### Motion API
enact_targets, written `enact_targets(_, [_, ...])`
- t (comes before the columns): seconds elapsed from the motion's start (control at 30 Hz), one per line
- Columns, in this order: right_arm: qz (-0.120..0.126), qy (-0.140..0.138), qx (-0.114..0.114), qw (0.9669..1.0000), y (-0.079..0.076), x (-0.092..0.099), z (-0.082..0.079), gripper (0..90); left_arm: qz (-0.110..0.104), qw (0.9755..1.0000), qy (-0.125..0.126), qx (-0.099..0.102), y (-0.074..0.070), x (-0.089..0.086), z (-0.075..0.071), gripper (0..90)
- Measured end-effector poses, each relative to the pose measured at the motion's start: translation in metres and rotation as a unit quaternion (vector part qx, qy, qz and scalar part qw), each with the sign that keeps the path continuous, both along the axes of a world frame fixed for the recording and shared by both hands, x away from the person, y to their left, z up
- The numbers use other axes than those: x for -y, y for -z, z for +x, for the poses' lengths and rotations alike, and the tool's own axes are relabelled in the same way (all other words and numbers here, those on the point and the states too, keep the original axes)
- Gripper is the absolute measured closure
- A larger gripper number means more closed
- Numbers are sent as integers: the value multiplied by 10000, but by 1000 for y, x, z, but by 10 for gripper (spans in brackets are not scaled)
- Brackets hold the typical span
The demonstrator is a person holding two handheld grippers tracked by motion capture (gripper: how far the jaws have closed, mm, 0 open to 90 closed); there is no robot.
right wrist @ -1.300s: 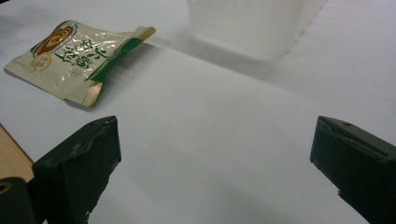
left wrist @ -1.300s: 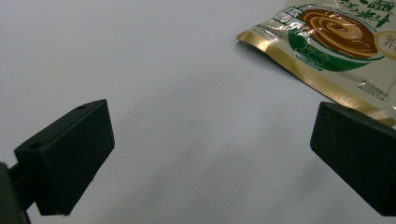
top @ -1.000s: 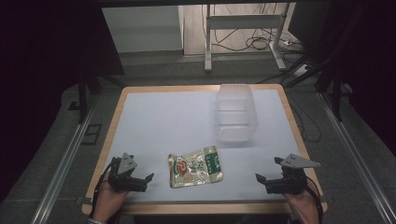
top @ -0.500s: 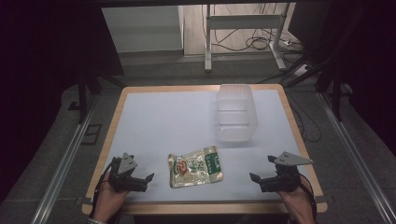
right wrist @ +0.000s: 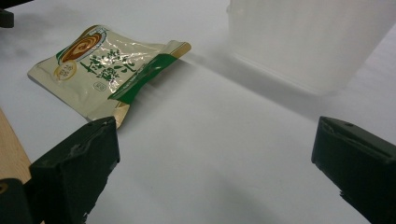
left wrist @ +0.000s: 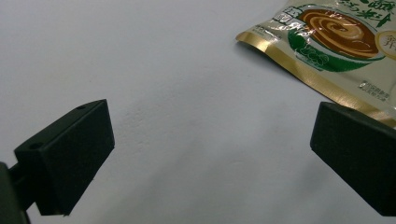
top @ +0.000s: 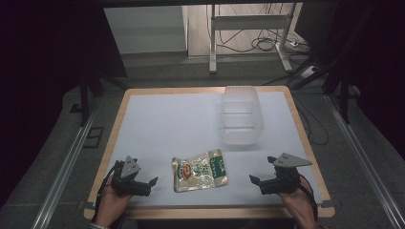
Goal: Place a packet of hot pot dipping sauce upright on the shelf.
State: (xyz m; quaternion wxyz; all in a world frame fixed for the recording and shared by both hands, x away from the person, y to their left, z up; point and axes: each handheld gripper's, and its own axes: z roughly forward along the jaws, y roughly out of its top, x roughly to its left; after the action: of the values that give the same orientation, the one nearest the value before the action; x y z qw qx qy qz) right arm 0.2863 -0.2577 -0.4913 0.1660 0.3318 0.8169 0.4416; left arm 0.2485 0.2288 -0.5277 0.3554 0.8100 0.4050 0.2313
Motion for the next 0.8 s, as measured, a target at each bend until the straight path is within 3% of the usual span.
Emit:
enact_targets(0.3, [-70, -113, -12, 9999, 1, -11, 4, 12, -85, 9999, 35, -43, 0, 0, 0, 0])
enact_targets(0.8, [-151, -414, -111, 9990, 9, -36, 11, 10, 26, 9999, 118, 1, 0, 3, -1, 0])
